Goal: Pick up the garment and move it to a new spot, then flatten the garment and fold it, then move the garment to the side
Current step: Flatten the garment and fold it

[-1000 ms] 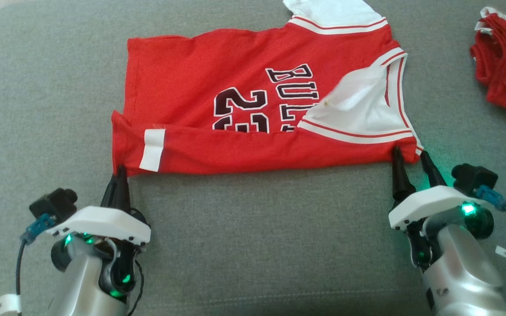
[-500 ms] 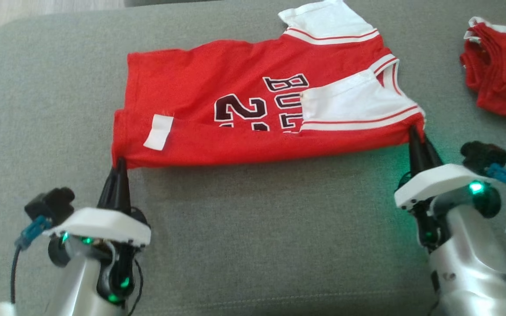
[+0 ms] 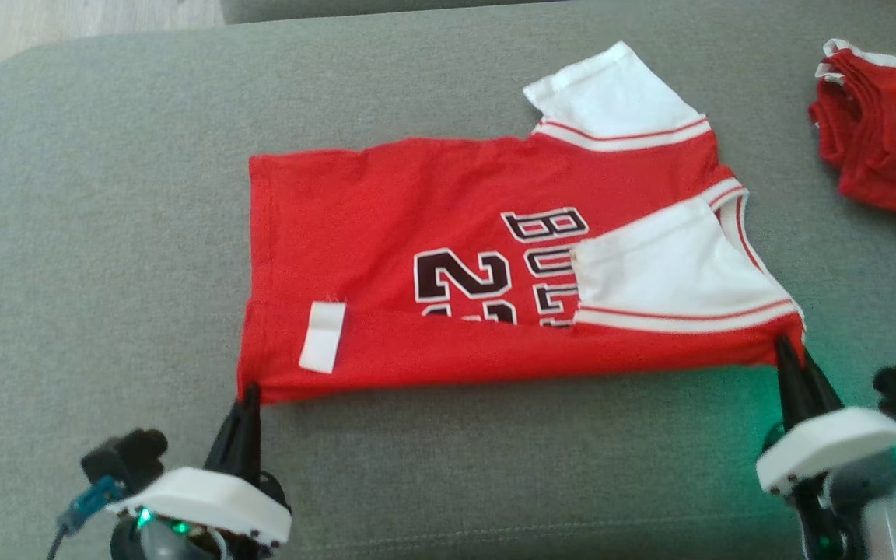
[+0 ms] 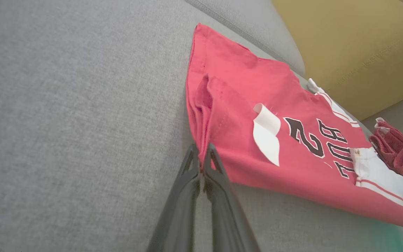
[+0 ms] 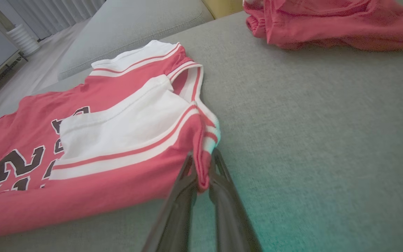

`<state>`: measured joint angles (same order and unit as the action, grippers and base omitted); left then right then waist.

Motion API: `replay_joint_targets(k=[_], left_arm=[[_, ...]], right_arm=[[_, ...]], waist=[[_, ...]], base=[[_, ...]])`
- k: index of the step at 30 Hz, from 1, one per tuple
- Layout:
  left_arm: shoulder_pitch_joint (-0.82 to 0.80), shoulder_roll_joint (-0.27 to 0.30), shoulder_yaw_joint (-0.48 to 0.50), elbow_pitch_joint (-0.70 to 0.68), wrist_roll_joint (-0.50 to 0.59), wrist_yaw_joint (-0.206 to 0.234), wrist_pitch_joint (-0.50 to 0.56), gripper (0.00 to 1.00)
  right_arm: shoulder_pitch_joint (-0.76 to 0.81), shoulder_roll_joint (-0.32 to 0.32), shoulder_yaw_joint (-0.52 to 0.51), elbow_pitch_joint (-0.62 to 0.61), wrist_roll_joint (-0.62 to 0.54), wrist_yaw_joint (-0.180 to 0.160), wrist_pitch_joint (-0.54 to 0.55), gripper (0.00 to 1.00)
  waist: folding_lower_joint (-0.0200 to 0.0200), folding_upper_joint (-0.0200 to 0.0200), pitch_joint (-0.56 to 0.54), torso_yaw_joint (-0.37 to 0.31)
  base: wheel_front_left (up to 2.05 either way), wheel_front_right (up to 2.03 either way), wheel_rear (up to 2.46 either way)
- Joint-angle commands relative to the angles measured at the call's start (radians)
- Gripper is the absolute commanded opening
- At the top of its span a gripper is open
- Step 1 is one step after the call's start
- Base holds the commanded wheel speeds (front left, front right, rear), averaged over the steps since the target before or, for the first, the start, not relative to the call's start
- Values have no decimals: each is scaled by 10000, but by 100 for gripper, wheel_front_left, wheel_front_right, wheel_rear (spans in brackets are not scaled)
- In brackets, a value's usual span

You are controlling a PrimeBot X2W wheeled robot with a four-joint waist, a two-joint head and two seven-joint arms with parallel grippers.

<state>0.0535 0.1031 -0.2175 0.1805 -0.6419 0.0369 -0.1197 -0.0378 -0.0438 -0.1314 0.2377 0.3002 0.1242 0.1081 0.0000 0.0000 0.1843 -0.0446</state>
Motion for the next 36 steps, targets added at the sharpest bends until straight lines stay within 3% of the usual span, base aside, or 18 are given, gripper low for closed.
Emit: replay_joint_targets(k=[1,3,4,6,7,8,10,19,28,36], left_arm=[[-91,43,264,-327,-20,84,-18,0],[22,-4,184,-293,-39,99,-26,0],[60,-21,157,-275,-48,110,-30,0],[97,-25,124,-252,-36,142,-30,0],[104,-9,117,-248,-8,167,-39,0],[104,13,121,-261,26,190,-73,29],[97,66,163,-322,49,225,-119,100],[-643,808,412,-711,394,356,74,100],[-3044,2127,177,-310,1176,51,1273,100],[-5215,2674,-194,737,1616,-217,2342,100]], right_arm=[[16,-84,86,-453,80,65,13,0],[290,-73,76,-566,214,65,94,4],[390,-71,98,-566,342,65,107,19],[521,-69,113,-515,454,65,57,58],[561,-68,104,-484,458,65,16,99],[590,-68,91,-460,471,65,-22,100],[643,-67,35,-443,447,65,-67,100],[380,-65,-102,-785,13,65,-201,100],[-617,-65,702,-1477,-262,65,-147,100],[-1826,-65,1675,-1716,-403,65,-71,100]], waist=[[0,0,-9,-22],[0,0,-20,-63],[0,0,-25,-83],[0,0,-35,-122],[0,0,-39,-142],[0,0,-41,-163],[0,0,-38,-214],[0,0,112,-481],[0,0,862,-699],[0,0,1955,-938]], base=[[0,0,0],[0,0,0],[0,0,0],[0,0,0],[0,0,0],[0,0,0],[0,0,0],[0,0,0],[0,0,0],[0,0,0]])
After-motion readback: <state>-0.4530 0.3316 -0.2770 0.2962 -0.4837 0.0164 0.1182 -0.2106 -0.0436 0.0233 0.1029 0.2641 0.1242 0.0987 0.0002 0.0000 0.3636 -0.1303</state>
